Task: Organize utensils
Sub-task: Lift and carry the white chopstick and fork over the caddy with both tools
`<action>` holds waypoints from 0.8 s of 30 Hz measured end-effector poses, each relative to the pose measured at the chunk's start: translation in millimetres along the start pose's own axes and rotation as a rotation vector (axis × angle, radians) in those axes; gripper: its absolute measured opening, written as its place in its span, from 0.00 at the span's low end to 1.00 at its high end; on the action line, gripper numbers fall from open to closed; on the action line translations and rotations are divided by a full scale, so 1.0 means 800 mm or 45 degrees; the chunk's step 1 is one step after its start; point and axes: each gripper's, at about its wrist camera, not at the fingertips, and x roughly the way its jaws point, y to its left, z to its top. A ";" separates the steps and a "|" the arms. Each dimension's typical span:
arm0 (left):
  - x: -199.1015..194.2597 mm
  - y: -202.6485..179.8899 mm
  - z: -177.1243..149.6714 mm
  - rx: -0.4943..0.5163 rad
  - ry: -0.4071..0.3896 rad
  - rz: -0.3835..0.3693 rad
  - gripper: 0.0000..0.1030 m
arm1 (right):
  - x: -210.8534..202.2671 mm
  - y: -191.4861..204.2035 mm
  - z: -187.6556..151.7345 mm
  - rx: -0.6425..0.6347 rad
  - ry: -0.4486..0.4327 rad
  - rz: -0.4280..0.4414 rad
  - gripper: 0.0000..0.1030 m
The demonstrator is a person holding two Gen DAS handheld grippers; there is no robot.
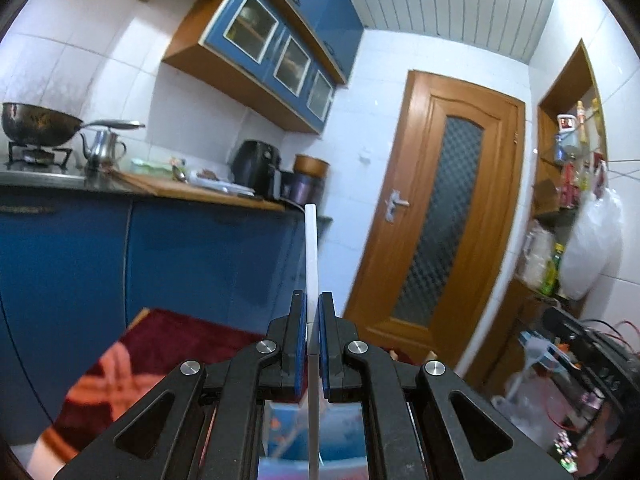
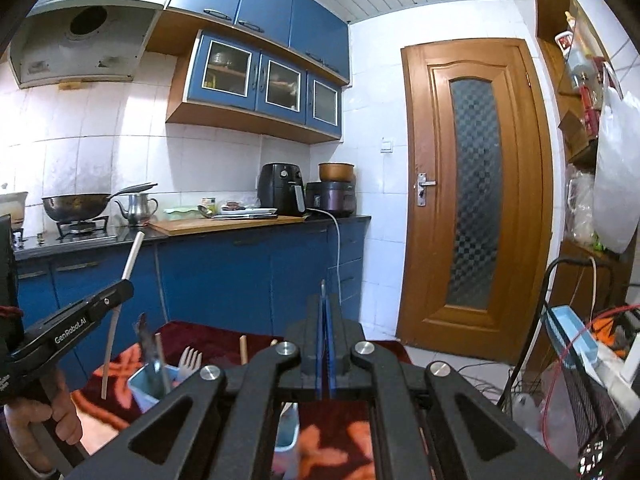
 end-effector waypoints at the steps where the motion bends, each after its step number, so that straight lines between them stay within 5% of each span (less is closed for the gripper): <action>1: 0.005 0.002 -0.001 0.001 -0.016 0.013 0.06 | 0.005 0.000 0.001 -0.003 0.000 -0.002 0.03; 15: 0.036 0.003 -0.044 0.093 -0.200 0.233 0.06 | 0.053 0.019 -0.018 -0.103 -0.005 0.004 0.03; 24: 0.017 0.001 -0.052 0.140 -0.178 0.165 0.06 | 0.069 0.034 -0.045 -0.110 0.103 0.149 0.04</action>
